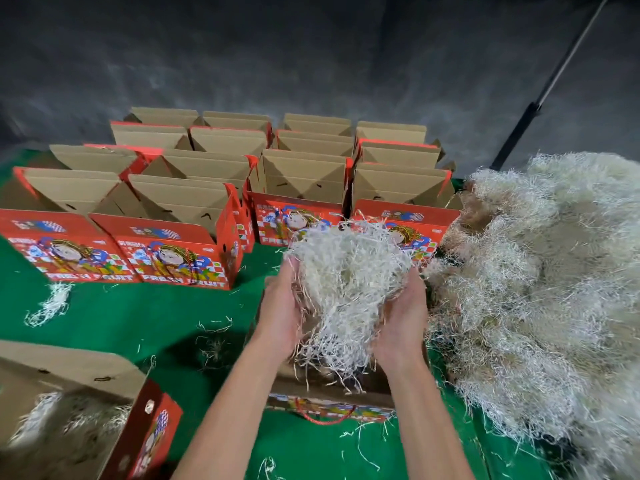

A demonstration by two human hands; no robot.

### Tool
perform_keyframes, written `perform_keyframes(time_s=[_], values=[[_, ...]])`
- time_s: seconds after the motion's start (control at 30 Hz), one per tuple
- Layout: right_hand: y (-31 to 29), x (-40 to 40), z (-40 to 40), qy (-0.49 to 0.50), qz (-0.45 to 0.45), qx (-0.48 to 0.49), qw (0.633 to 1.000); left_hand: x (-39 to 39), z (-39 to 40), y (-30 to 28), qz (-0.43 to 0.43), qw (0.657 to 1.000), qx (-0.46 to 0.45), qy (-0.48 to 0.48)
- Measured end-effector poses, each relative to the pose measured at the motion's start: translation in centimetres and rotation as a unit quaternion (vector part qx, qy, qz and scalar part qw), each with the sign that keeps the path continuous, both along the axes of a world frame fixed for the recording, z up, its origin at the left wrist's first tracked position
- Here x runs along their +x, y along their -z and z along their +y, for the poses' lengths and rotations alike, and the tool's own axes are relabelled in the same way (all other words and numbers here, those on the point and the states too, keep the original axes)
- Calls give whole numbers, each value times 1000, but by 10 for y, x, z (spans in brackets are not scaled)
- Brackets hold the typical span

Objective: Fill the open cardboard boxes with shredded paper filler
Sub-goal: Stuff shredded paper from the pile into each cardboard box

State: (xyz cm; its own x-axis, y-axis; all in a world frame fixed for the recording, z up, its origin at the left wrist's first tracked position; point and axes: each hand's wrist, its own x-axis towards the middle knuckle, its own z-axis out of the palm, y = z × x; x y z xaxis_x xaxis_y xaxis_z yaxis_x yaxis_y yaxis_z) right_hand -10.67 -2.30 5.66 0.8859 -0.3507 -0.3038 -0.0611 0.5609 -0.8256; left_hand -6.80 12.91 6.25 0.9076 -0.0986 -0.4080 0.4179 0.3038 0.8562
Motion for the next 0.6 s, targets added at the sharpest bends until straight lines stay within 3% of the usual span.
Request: perform_keyframes(time_s=[0.13,0.23,0.33,0.4,0.5,0.6], values=[[18,4,18,-24,9,-79,997,-17,-16,8,-4,996,-15,85],[26,4,21,-23,43,-217,975,-15,-19,19,5,997,-65,43],[29,4,19,53,21,-291,955,-13,-19,20,-25,996,-84,-17],[25,-1,18,70,-31,-284,956,-11,-21,22,-68,997,-4,-35],[23,-5,21,-27,-78,-167,983,-16,-25,22,-120,993,21,1],[20,-3,27,6,-38,-239,970,-29,-31,28,-155,984,75,34]])
